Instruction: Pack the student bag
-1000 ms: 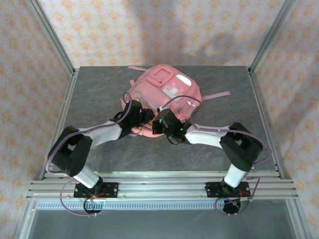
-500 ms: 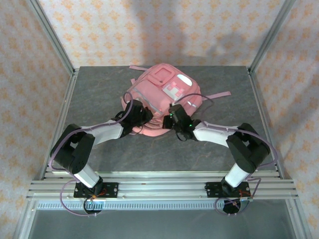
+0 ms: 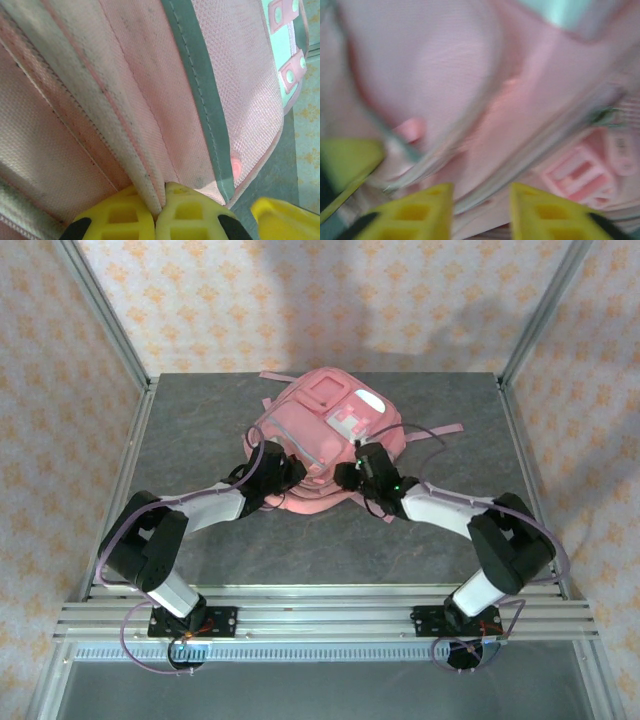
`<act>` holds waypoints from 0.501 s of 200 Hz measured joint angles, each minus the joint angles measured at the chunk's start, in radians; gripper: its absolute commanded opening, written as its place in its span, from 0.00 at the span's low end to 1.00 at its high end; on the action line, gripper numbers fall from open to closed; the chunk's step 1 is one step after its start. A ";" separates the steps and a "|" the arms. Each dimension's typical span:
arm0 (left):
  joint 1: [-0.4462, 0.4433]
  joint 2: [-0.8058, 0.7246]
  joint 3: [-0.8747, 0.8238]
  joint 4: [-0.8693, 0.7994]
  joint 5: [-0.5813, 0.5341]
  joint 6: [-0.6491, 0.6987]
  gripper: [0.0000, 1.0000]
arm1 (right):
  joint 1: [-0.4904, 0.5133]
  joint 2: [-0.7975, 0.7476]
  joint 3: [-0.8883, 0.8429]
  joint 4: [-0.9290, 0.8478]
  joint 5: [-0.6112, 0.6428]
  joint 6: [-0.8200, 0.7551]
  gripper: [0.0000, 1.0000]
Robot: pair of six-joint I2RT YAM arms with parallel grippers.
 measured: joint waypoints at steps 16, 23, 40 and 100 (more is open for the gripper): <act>0.001 0.000 0.000 0.000 0.007 0.000 0.00 | 0.037 -0.018 -0.003 0.026 -0.028 -0.041 0.49; 0.001 0.000 0.000 0.000 0.008 0.000 0.00 | 0.046 -0.018 -0.003 0.037 -0.038 -0.055 0.50; 0.001 -0.004 0.000 0.000 0.010 0.000 0.00 | 0.053 -0.005 -0.003 0.052 -0.048 -0.090 0.53; 0.002 -0.013 0.000 -0.001 0.015 -0.001 0.00 | 0.073 0.072 -0.002 0.084 -0.027 -0.242 0.54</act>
